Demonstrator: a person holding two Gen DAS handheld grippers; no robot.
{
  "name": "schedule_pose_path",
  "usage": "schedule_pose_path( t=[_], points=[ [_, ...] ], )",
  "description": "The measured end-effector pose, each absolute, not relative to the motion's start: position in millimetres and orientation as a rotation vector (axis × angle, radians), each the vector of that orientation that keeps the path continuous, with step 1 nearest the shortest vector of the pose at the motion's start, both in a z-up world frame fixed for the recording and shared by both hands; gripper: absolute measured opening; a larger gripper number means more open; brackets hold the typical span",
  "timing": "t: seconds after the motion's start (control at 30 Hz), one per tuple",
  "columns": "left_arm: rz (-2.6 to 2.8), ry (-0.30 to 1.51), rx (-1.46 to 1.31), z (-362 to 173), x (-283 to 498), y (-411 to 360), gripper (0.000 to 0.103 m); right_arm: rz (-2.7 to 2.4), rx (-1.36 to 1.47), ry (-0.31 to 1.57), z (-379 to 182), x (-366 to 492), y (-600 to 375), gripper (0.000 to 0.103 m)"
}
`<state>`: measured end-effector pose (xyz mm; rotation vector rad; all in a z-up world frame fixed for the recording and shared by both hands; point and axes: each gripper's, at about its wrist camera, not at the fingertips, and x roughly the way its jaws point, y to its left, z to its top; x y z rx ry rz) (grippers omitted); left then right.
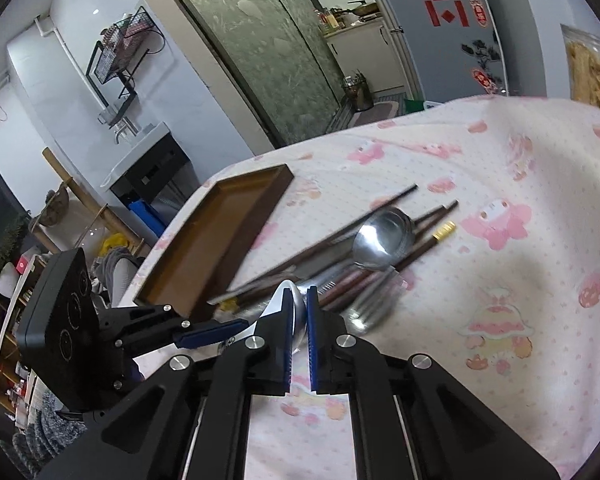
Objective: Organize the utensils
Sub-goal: 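Carry the white spoon into the brown tray and open the left tool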
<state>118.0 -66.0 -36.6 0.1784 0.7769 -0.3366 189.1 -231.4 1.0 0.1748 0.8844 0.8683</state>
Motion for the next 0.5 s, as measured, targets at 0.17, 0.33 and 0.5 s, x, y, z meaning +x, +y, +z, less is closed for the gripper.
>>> schedule_pose_path(
  t=[0.17,0.33,0.5],
  points=[
    [-0.270,0.756,0.163,-17.6,107.0,-34.1,0.027,0.917,0.146,0.878,21.8,188.7,-187.7,0.006],
    [-0.162,0.776,0.087,-10.0,105.5,31.5,0.027,0.992,0.122,0.911,25.8,201.8,-115.2,0.006],
    [-0.064,0.818,0.044,-17.5,112.0,81.7,0.027,1.046,0.079,0.945,19.8,212.0,-48.5,0.007]
  ],
)
